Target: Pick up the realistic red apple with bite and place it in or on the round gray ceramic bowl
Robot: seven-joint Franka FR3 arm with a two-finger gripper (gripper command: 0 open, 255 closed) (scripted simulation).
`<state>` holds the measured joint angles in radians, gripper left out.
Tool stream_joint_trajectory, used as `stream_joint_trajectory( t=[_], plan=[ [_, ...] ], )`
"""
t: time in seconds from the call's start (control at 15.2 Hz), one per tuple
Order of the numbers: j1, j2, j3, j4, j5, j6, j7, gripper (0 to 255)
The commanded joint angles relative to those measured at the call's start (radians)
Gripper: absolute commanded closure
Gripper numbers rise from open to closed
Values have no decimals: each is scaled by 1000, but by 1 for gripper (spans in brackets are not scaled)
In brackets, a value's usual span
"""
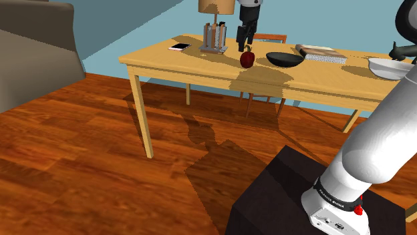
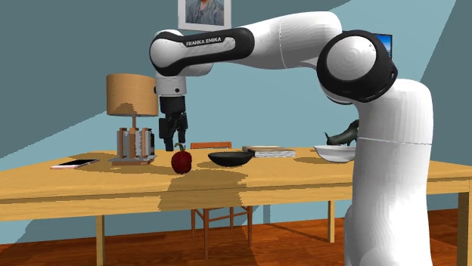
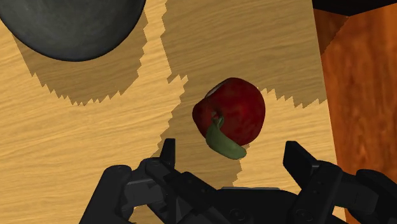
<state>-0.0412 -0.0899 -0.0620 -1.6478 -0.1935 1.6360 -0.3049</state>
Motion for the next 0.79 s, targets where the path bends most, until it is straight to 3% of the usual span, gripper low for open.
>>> stream_joint_trajectory(
  t=[0.0, 0.2, 0.26, 0.73],
  plan=[
    [0, 0, 0, -1, 0, 1, 0, 0],
    [0, 0, 0, -1, 0, 1, 0, 0],
    [0, 0, 0, -1, 0, 1, 0, 255],
    [0, 0, 0, -1, 0, 1, 0, 255]
  ],
)
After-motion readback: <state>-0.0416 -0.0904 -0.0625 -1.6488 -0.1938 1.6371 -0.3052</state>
